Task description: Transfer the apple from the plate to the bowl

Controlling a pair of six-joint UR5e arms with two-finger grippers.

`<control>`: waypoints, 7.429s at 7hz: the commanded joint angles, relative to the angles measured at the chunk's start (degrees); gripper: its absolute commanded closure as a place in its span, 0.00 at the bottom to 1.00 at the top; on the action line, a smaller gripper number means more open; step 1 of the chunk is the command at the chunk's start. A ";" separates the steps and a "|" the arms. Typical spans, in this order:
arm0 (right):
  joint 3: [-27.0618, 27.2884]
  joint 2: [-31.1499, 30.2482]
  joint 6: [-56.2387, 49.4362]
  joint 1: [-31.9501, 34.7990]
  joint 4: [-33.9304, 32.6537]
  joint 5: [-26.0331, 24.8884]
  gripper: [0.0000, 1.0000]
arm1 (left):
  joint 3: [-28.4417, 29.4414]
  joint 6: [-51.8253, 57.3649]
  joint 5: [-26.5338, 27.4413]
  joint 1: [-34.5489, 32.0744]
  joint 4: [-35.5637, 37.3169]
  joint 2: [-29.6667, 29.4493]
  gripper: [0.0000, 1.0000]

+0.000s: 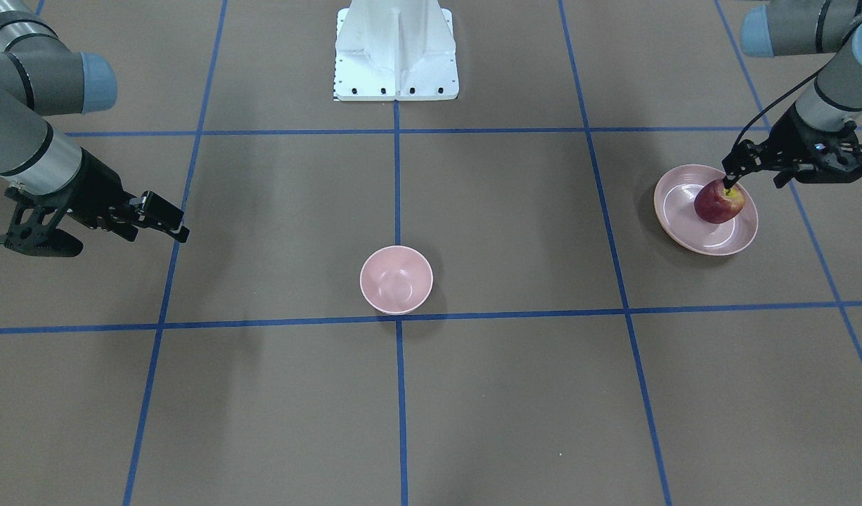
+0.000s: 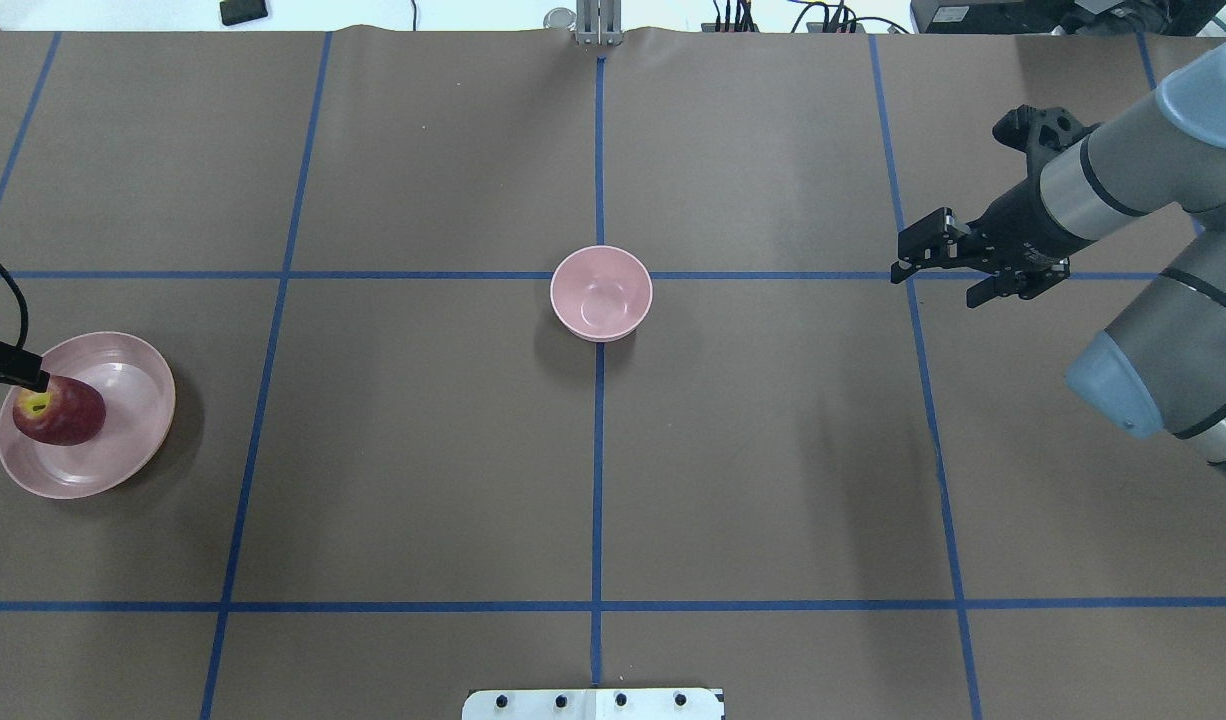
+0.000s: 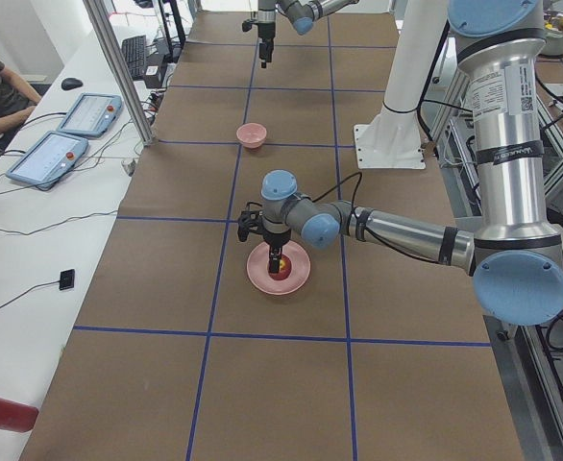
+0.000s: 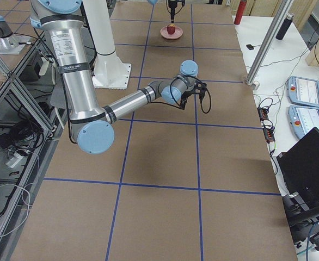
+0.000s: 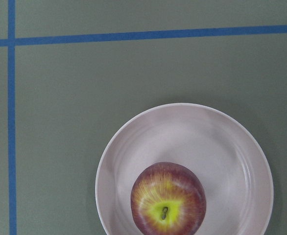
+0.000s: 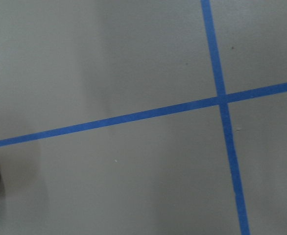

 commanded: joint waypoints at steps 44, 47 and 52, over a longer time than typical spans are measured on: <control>1.13 -5.83 -3.91 2.35 0.10 -4.87 0.00 | -15.15 -33.54 12.86 18.76 26.99 -30.73 0.03; 1.30 -6.35 -6.36 5.07 0.10 -4.43 0.00 | -22.76 -14.90 12.51 12.71 32.56 -19.63 0.03; 4.38 -18.38 -29.98 19.13 -0.43 2.60 0.00 | -14.35 20.88 -3.46 -8.98 31.68 -13.10 0.02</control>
